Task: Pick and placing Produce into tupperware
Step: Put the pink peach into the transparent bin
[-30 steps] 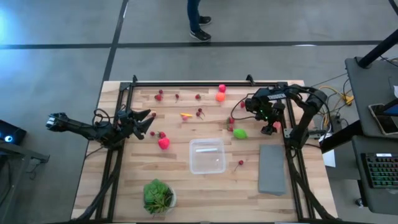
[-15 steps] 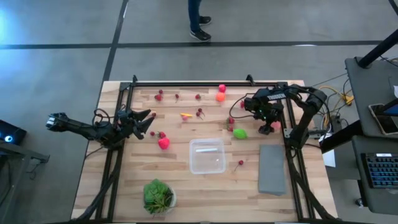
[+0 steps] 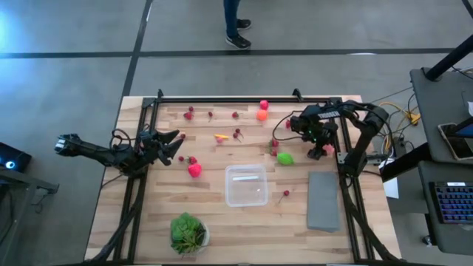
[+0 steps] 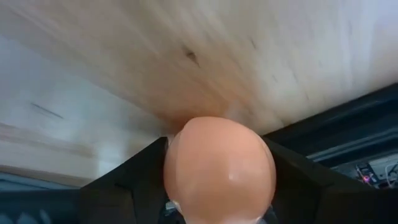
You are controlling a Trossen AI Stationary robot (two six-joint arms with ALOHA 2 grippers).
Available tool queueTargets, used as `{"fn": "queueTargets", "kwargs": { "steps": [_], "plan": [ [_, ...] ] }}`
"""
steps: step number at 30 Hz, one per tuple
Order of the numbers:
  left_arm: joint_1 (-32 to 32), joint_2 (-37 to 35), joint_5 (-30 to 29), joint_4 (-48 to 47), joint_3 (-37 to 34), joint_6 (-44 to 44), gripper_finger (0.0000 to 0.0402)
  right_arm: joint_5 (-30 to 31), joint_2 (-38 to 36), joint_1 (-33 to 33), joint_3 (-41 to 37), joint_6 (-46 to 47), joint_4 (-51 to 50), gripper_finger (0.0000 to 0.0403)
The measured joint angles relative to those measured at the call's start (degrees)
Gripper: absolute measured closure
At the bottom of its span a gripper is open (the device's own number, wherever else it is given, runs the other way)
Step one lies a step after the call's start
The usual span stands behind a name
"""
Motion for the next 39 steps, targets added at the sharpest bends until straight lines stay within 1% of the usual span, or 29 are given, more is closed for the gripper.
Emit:
{"fn": "queueTargets", "kwargs": {
  "steps": [4, 7, 9, 10, 13, 14, 15, 17, 19, 20, 21, 23, 24, 25, 27, 29, 31, 34, 36, 39],
  "plan": [
    [0.01, 0.02, 0.02, -0.01, 0.0, 0.0, 0.0093, -0.68, -2.51, 0.02, 1.19, 1.04, -3.24, 0.016],
    [0.0, 0.02, 0.02, -0.06, 0.0, 0.07, 0.0093, -3.68, -5.32, 0.17, 2.53, 2.0, -6.16, 0.0157],
    [0.01, 0.02, 0.02, -0.12, 0.0, 0.09, 0.0093, -9.21, -7.44, 0.74, 3.98, 3.41, -7.67, 0.0157],
    [0.01, 0.02, 0.03, -0.14, 0.0, 0.09, 0.0093, -13.34, -8.67, 1.19, 4.76, 4.15, -8.19, 0.0159],
    [-0.01, 0.13, 0.04, -0.16, 0.0, 0.11, 0.0093, -29.26, -12.73, 4.11, 7.76, 7.15, -7.02, 0.0163],
    [-0.01, 0.13, 0.03, -0.26, 0.0, 0.11, 0.0093, -33.13, -14.01, 5.66, 8.92, 8.78, -5.88, 0.0163],
    [0.0, 0.13, 0.03, -0.26, 0.0, 0.11, 0.0093, -35.76, -15.18, 7.59, 10.22, 10.5, -4.41, 0.0164],
    [0.01, 0.2, 0.06, -0.3, 0.0, 0.11, 0.0093, -37.26, -17.03, 12.19, 13.13, 14.18, -1.01, 0.0165],
    [-0.01, 0.17, 0.05, -0.29, 0.0, 0.11, 0.0093, -36.87, -18.05, 16.73, 15.73, 17.71, 2.41, 0.0165],
    [0.0, 0.21, 0.07, -0.29, 0.0, 0.12, 0.0093, -34.47, -18.15, 18.74, 16.87, 19.12, 3.44, 0.0165],
    [0.0, 0.24, 0.07, -0.29, 0.0, 0.12, 0.0093, -29.49, -18.1, 20.43, 17.84, 19.88, 3.38, 0.0165],
    [0.01, 0.24, 0.07, -0.26, 0.0, 0.13, 0.0093, -17.43, -17.38, 22.35, 18.36, 20.08, 0.04, 0.0165],
    [-0.01, 0.24, 0.09, -0.25, 0.0, 0.13, 0.0093, -13.44, -16.83, 22.18, 17.85, 20.34, -2.48, 0.0165],
    [0.01, 0.24, 0.19, -0.25, 0.0, 0.11, 0.0093, -12.0, -16.17, 21.61, 16.88, 20.63, -4.46, 0.0165],
    [-0.01, 0.14, 0.41, -0.08, 0.0, 0.09, 0.0093, -11.72, -15.3, 20.47, 14.24, 21.5, -7.56, 0.0165],
    [-0.01, 0.0, 1.52, 0.08, 0.0, 0.07, 0.0093, -11.83, -15.16, 20.21, 11.48, 24.42, -8.44, 0.0165],
    [-0.01, 0.02, 2.55, -0.02, 0.0, 0.07, 0.0093, -11.81, -15.07, 20.19, 8.92, 27.37, -7.38, 0.0165],
    [-0.01, 0.15, 3.41, -0.06, -0.02, 0.07, 0.0093, -10.92, -15.0, 19.82, 5.82, 29.1, -3.86, 0.0157],
    [-0.01, 0.13, 3.41, -0.05, 0.0, 0.07, 0.0093, -8.86, -15.0, 19.84, 5.09, 30.33, -2.52, 0.0146],
    [-0.01, 0.13, 3.41, -0.07, 0.0, 0.09, 0.0093, -4.23, -15.0, 19.87, 4.8, 31.52, -2.55, 0.0127]
  ]
}}
